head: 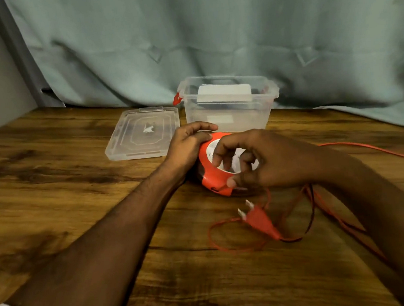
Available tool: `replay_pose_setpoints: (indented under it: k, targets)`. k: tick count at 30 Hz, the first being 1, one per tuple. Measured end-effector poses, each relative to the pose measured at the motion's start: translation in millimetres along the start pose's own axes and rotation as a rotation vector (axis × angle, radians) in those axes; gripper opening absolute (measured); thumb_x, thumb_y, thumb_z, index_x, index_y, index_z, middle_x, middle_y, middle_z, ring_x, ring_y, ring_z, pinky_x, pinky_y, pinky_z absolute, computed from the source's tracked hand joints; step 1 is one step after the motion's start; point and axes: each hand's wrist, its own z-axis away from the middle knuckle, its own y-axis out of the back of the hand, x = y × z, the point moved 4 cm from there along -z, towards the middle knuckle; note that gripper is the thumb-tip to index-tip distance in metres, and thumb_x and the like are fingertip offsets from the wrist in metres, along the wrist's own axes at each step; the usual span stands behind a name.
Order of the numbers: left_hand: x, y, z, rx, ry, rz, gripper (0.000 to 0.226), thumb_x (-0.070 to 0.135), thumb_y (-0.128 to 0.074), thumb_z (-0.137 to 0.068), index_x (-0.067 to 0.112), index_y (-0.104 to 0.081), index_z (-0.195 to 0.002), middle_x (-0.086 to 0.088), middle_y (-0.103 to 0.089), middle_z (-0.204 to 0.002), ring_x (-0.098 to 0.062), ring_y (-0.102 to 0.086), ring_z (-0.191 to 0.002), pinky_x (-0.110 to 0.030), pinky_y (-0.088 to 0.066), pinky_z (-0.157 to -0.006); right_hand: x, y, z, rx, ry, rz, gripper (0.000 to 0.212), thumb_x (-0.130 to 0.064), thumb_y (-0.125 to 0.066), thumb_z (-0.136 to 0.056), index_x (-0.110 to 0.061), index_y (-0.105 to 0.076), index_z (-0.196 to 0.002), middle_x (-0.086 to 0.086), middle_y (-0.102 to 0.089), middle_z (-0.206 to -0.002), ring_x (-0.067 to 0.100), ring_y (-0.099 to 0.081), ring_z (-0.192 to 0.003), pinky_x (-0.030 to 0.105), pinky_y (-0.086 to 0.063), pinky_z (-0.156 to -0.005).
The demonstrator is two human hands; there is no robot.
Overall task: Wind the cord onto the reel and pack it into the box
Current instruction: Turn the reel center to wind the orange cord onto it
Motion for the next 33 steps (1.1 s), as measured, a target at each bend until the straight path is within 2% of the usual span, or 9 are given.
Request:
replay_pose_setpoints:
  k: [2, 5, 7, 9, 14, 21, 24, 27, 33]
  targets:
    - [0, 0, 1, 0.018, 0.002, -0.003, 0.025, 0.014, -0.059, -0.075, 0.019, -0.078, -0.092, -0.009, -0.076, -0.096, -0.022, -0.069, -0.083, -0.039, -0.055, -0.08, 8, 11, 8, -0.067, -0.146, 0.117, 0.037, -0.057, -0.084, -0.074, -0.037, -0.07, -0.102, -0.013, -0.073, -0.091, 0.016, -0.074, -0.068, 0.027, -0.056, -0.063]
    - [0, -3, 2, 0.016, 0.001, 0.006, 0.024, 0.011, -0.059, -0.078, 0.019, -0.078, -0.091, -0.009, -0.076, -0.097, -0.022, -0.069, -0.082, -0.039, -0.055, -0.078, 21, 24, 17, -0.091, -0.339, 0.225, 0.047, -0.072, -0.072, -0.075, -0.027, -0.073, -0.088, -0.003, -0.078, -0.078, 0.019, -0.074, -0.057, 0.03, -0.056, -0.058]
    - [-1, -2, 1, 0.017, 0.002, -0.012, 0.025, 0.008, -0.059, -0.083, 0.02, -0.078, -0.092, -0.01, -0.076, -0.098, -0.023, -0.069, -0.082, -0.039, -0.056, -0.077, 31, 34, 12, 0.111, -0.278, 0.507, 0.039, -0.068, -0.07, -0.081, -0.03, -0.073, -0.088, -0.009, -0.076, -0.082, 0.011, -0.07, -0.069, 0.028, -0.051, -0.061]
    - [-1, -2, 0, 0.021, 0.005, -0.029, 0.025, 0.008, -0.058, -0.085, 0.021, -0.078, -0.093, -0.011, -0.076, -0.101, -0.024, -0.071, -0.084, -0.041, -0.057, -0.078, 36, 34, 6, 0.277, -0.16, 0.525, 0.024, -0.053, -0.075, -0.085, -0.037, -0.071, -0.103, -0.015, -0.073, -0.095, 0.008, -0.065, -0.082, 0.028, -0.051, -0.067]
    - [5, 0, 3, 0.032, -0.028, -0.013, 0.026, 0.003, -0.057, -0.086, 0.012, -0.077, -0.097, -0.016, -0.075, -0.103, -0.027, -0.069, -0.088, -0.043, -0.056, -0.083, 48, 10, -13, 0.182, 0.034, 0.274, 0.048, -0.026, -0.077, -0.086, -0.033, -0.064, -0.132, -0.017, -0.063, -0.115, 0.006, -0.059, -0.103, 0.026, -0.046, -0.086]
    - [2, 0, 2, 0.039, -0.044, -0.013, 0.024, 0.007, -0.059, -0.081, 0.015, -0.078, -0.094, -0.015, -0.076, -0.101, -0.027, -0.071, -0.09, -0.046, -0.057, -0.084, 38, 15, -14, 0.178, -0.037, 0.459, 0.068, -0.069, -0.069, -0.072, -0.041, -0.056, -0.132, -0.016, -0.066, -0.111, 0.012, -0.062, -0.096, 0.032, -0.051, -0.077]
    - [0, 0, 2, 0.068, -0.042, -0.016, 0.023, 0.012, -0.061, -0.078, 0.019, -0.079, -0.091, -0.012, -0.076, -0.1, -0.027, -0.071, -0.089, -0.045, -0.058, -0.081, 35, 13, -10, 0.275, -0.13, 0.684, 0.074, -0.081, -0.06, -0.071, -0.04, -0.05, -0.132, -0.011, -0.071, -0.107, 0.019, -0.065, -0.098, 0.034, -0.05, -0.077]
    - [0, 1, 2, 0.096, -0.047, -0.024, 0.023, 0.015, -0.061, -0.077, 0.021, -0.079, -0.088, -0.01, -0.076, -0.101, -0.028, -0.071, -0.093, -0.043, -0.059, -0.081, 40, 11, -10, 0.256, -0.193, 0.645, 0.076, -0.081, -0.062, -0.074, -0.037, -0.049, -0.134, -0.007, -0.072, -0.111, 0.02, -0.064, -0.098, 0.031, -0.044, -0.074]
    - [4, -2, 3, 0.089, -0.062, -0.009, 0.024, 0.012, -0.06, -0.074, 0.015, -0.078, -0.09, -0.015, -0.075, -0.099, -0.029, -0.07, -0.089, -0.048, -0.057, -0.084, 43, 3, -14, 0.359, -0.342, 0.477, 0.056, -0.081, -0.068, -0.064, -0.03, -0.054, -0.081, -0.01, -0.058, -0.087, 0.017, -0.055, -0.088, 0.031, -0.037, -0.072]
